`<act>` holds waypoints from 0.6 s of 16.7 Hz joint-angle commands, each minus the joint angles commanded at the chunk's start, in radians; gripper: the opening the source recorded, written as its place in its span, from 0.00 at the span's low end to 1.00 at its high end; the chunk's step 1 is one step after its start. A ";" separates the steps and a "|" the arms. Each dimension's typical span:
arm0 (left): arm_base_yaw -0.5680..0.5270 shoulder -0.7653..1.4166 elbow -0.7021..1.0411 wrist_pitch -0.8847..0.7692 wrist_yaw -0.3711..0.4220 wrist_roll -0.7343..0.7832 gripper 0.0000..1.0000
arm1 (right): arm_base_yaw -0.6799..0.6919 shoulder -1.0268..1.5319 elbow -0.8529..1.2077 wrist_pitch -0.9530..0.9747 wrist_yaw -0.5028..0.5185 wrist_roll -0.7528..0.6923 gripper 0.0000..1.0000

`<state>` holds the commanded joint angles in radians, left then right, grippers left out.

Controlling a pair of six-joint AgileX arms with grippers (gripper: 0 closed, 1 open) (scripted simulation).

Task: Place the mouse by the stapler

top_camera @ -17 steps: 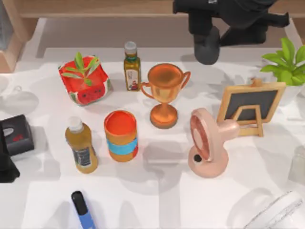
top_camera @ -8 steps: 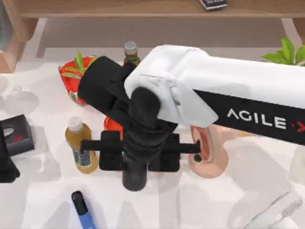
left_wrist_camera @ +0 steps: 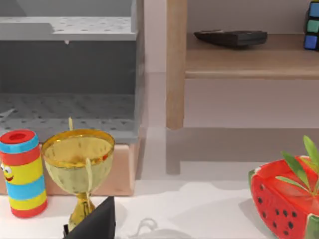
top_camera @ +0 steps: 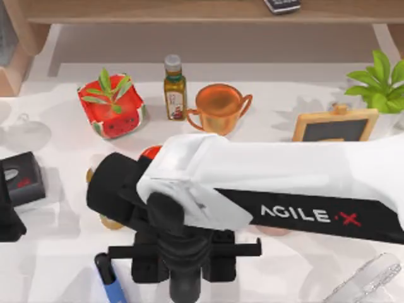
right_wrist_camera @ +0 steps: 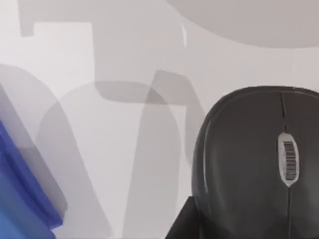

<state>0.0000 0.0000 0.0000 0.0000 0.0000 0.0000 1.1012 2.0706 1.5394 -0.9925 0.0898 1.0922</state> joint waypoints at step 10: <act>0.000 0.000 0.000 0.000 0.000 0.000 1.00 | -0.006 -0.014 0.008 0.010 0.002 0.004 0.00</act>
<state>0.0000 0.0000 0.0000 0.0000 0.0000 0.0000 1.0956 2.0563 1.5472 -0.9820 0.0921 1.0958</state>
